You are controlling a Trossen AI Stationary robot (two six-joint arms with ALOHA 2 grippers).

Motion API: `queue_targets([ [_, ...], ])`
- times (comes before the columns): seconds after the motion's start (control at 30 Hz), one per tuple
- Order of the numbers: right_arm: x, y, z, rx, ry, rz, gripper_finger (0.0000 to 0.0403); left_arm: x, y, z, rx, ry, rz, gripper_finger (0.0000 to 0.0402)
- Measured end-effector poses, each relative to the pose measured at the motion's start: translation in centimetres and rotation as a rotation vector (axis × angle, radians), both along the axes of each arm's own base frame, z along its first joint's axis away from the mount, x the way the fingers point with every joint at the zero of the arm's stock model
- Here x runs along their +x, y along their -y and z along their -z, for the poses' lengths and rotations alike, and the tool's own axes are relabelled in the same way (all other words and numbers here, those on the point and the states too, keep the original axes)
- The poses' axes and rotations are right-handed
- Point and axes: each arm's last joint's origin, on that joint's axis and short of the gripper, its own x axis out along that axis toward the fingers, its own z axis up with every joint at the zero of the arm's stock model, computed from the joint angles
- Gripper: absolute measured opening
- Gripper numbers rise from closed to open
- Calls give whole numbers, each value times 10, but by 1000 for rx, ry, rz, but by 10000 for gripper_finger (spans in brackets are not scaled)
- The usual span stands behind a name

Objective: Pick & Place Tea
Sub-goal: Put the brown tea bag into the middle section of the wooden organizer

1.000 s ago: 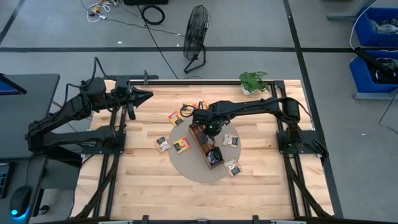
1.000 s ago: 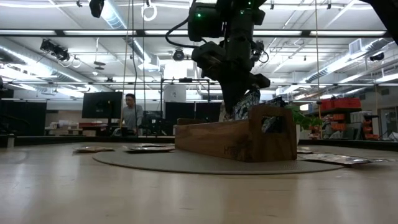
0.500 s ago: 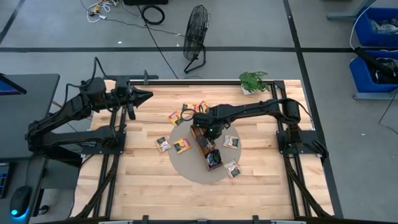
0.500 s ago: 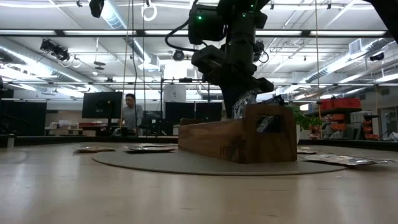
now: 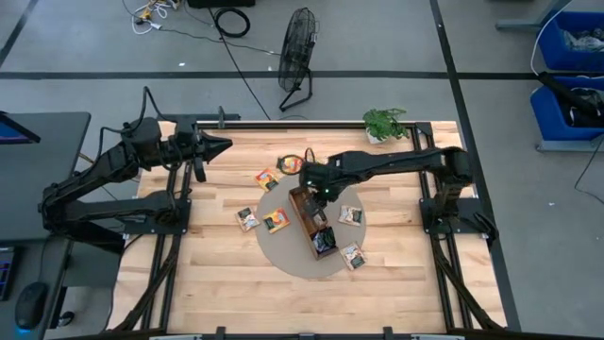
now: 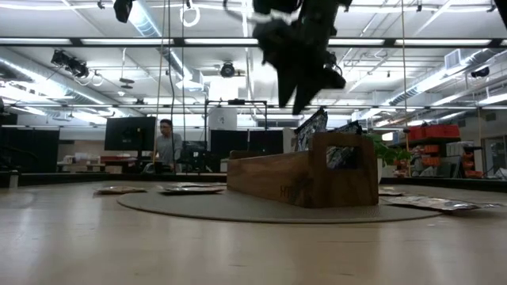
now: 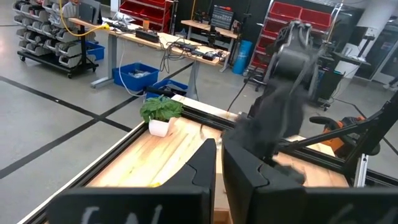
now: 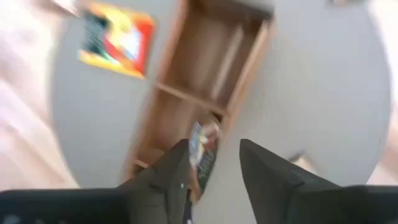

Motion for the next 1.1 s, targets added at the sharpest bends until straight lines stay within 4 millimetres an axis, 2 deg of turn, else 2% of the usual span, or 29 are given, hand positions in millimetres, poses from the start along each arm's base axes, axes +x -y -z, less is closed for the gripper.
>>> queue_targets([
  [0.3,-17,-20,-69,-187,363,-89,176,0,0,0,-3,1,0,28],
  [0.47,-31,-33,-84,-184,710,-123,176,0,0,0,0,0,0,28],
  [0.6,-53,-38,-75,-85,948,-43,176,0,0,0,0,-3,0,28],
  [0.73,-84,-42,-58,-17,980,25,176,0,0,1,-1,-8,0,28],
  [0.97,-138,-48,-19,47,781,42,176,0,0,1,-3,-15,-3,28],
  [1.1,-164,-58,7,82,612,-28,176,0,0,3,-14,-30,-4,28],
])
